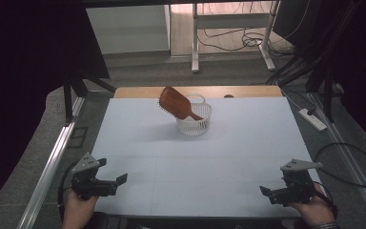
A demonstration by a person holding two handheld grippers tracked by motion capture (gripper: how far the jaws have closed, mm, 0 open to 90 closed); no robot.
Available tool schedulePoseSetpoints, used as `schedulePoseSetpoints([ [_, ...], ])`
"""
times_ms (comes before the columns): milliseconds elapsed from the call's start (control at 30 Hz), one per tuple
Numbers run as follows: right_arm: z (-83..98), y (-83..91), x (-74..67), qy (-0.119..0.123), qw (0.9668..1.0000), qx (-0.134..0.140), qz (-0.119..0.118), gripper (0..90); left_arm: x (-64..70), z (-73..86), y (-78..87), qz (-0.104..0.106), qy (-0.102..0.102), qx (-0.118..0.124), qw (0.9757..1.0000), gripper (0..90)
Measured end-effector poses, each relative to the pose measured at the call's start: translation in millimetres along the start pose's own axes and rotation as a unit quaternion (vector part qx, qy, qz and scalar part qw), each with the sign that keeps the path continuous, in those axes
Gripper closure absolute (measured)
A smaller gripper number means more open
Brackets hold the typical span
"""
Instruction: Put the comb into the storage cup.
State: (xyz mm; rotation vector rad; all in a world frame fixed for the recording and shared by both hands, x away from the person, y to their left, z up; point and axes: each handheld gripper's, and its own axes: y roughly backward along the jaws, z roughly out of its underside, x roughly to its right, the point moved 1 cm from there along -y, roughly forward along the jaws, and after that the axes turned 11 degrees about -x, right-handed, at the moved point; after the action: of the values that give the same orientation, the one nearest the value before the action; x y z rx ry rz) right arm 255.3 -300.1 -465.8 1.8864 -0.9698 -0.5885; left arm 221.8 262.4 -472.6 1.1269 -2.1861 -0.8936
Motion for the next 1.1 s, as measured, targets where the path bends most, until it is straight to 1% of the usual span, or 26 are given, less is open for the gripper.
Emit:
schedulePoseSetpoints([
  [167,0.0,0.0,0.1,0.0,1.0,0.0,0.0,0.0,0.5,3.0,1.1,-0.001,0.001,-0.003,1.0,0.0],
  [267,0.0,0.0,-0.1,0.0,1.0,0.0,0.001,0.0,0.7,7.0,3.2,-0.006,0.001,-0.006,1.0,0.0],
  [600,0.0,0.0,0.0,0.0,1.0,0.0,0.001,0.0,0.1,16.0,5.4,-0.01,0.008,-0.013,0.9998,0.0],
  [867,0.0,0.0,0.1,-0.001,1.0,0.0,0.001,0.0,0.8,20.4,4.5,-0.009,0.007,-0.026,0.9996,0.0],
  [1100,0.0,0.0,0.0,-0.001,1.0,0.0,0.001,0.0,2.0,22.7,3.9,-0.017,0.004,-0.036,0.9992,0.0],
])
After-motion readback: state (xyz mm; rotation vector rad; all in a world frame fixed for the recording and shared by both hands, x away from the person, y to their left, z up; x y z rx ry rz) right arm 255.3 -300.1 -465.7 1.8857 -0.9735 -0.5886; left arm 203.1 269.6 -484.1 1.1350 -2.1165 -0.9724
